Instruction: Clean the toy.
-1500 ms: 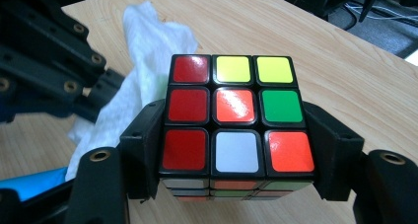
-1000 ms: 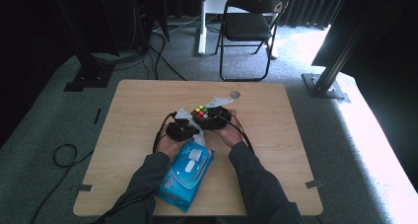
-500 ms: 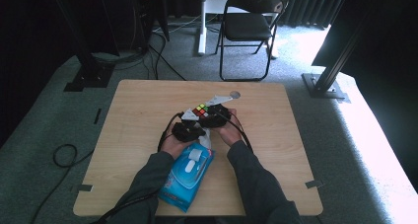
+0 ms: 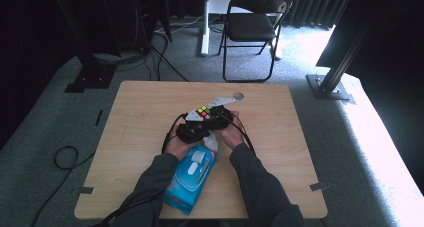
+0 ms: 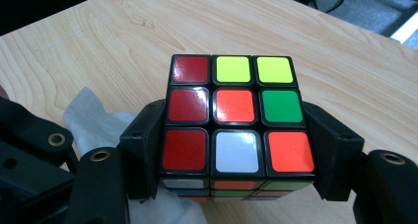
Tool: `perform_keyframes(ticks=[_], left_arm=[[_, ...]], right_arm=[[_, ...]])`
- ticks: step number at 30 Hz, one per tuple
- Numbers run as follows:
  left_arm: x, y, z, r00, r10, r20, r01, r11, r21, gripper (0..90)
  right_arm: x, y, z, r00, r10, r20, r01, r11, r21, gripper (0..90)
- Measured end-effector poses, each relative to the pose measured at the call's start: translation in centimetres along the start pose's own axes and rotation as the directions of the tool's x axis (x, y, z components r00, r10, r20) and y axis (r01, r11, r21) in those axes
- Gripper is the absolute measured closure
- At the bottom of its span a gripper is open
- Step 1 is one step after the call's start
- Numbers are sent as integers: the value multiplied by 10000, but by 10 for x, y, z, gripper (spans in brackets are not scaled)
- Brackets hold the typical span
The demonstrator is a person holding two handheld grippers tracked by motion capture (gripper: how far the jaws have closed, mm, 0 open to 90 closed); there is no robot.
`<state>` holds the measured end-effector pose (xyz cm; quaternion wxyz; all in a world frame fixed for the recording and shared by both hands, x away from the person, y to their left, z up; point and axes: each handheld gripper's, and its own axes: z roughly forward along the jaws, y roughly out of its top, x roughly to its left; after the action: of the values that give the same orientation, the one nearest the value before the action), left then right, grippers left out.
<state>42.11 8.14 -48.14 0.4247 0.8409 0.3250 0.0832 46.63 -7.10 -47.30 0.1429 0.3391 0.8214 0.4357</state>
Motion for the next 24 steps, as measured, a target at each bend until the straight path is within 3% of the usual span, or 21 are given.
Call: perform_keyframes(ticks=[17,22,24], left_arm=[[11,-9,7,9980,-546,-317,553,9983,207,869],[10,-7,5,9978,-626,-237,627,9980,11,869],[8,-4,1,9981,-600,-106,596,9976,-342,869]], right_arm=[[-2,6,-6,9984,539,-168,-543,9983,-235,341],[-2,5,-5,9983,570,-142,-573,9982,-191,340],[-2,4,-3,9981,600,-155,-602,9981,-121,340]])
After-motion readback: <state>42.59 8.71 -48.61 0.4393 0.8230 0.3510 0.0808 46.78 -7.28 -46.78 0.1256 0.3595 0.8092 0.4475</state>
